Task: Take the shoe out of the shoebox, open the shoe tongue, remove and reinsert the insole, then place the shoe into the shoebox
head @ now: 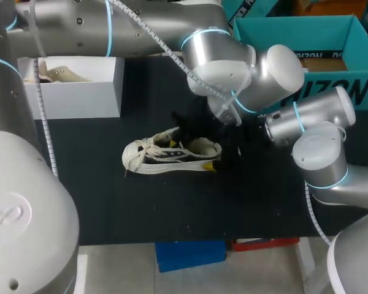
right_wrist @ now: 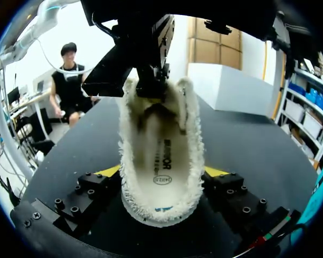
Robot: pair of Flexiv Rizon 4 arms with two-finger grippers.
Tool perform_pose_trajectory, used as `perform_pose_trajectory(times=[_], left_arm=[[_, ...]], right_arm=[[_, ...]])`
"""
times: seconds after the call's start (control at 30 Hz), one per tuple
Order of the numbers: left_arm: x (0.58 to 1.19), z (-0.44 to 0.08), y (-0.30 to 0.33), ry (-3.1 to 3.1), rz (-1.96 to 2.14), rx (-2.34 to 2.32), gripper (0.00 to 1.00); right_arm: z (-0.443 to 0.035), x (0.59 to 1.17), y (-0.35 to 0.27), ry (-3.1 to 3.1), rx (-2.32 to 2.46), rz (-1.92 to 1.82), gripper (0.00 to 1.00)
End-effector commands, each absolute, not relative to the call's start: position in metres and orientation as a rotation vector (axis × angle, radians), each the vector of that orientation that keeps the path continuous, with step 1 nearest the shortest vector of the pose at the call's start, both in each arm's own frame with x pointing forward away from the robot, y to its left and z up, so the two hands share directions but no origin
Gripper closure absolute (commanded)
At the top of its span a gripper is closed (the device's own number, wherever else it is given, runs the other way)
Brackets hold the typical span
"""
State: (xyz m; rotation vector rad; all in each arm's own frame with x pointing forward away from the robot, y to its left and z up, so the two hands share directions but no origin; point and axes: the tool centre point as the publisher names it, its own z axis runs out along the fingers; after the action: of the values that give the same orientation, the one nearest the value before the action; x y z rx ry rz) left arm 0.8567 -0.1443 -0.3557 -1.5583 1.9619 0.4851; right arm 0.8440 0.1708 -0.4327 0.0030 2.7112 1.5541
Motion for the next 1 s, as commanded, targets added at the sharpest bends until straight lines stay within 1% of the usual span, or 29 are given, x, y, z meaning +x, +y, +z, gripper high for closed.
perform_pose_trajectory(times=[0.03, 0.33, 0.63, 0.67, 0.7, 0.73, 1.0], left_arm=[[0.854, -0.34, -0.139, 1.985, 0.445, -1.554, 1.0], [0.853, -0.311, -0.117, 1.97, 0.375, -1.559, 1.0], [0.846, -0.308, -0.072, 1.909, 0.4, -1.621, 1.0], [0.845, -0.308, -0.067, 1.905, 0.409, -1.637, 0.82], [0.843, -0.308, -0.062, 1.905, 0.413, -1.652, 0.33], [0.842, -0.308, -0.057, 1.907, 0.413, -1.662, 0.0], [0.836, -0.304, -0.025, 1.872, 0.419, -1.746, 0.0]], right_arm=[[-0.434, 0.845, 0.173, 2.712, 0.005, 1.552, 1.0], [-0.434, 0.845, 0.173, 2.712, 0.005, 1.552, 1.0], [-0.434, 0.845, 0.173, 2.712, 0.005, 1.552, 1.0], [-0.434, 0.845, 0.173, 2.712, 0.005, 1.552, 1.0], [-0.434, 0.845, 0.173, 2.712, 0.005, 1.552, 1.0], [-0.434, 0.845, 0.173, 2.712, 0.005, 1.552, 1.0], [-0.434, 0.845, 0.173, 2.712, 0.005, 1.552, 1.0]])
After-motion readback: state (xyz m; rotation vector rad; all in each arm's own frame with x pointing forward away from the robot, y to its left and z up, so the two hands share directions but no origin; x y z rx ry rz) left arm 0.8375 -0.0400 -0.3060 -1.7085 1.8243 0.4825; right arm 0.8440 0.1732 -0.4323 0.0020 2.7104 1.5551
